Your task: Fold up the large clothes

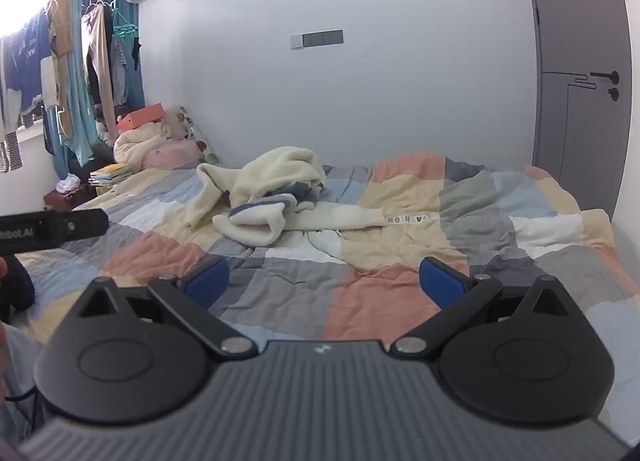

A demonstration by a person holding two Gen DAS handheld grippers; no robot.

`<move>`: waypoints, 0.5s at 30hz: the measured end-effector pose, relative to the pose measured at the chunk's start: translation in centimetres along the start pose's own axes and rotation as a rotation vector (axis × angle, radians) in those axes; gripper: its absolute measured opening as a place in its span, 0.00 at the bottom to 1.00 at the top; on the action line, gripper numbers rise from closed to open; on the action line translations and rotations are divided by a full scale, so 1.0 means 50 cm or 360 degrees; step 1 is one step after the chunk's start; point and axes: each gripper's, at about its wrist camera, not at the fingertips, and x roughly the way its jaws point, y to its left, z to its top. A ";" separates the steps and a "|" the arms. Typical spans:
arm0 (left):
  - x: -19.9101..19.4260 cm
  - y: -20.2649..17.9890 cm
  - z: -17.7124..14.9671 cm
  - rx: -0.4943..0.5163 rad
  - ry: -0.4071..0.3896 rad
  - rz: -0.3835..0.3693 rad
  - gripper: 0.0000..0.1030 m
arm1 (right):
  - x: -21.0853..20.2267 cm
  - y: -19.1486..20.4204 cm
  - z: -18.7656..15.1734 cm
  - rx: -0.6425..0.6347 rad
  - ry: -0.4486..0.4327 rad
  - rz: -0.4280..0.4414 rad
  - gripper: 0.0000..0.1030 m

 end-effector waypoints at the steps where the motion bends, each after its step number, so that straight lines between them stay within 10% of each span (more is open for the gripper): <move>1: 0.001 -0.002 0.000 0.0008 0.0003 0.0007 1.00 | 0.000 -0.001 0.000 0.0030 -0.0010 0.0017 1.00; 15: 0.000 0.017 0.006 0.0003 0.0013 -0.0044 1.00 | 0.016 -0.006 0.002 0.0036 0.0044 0.0033 1.00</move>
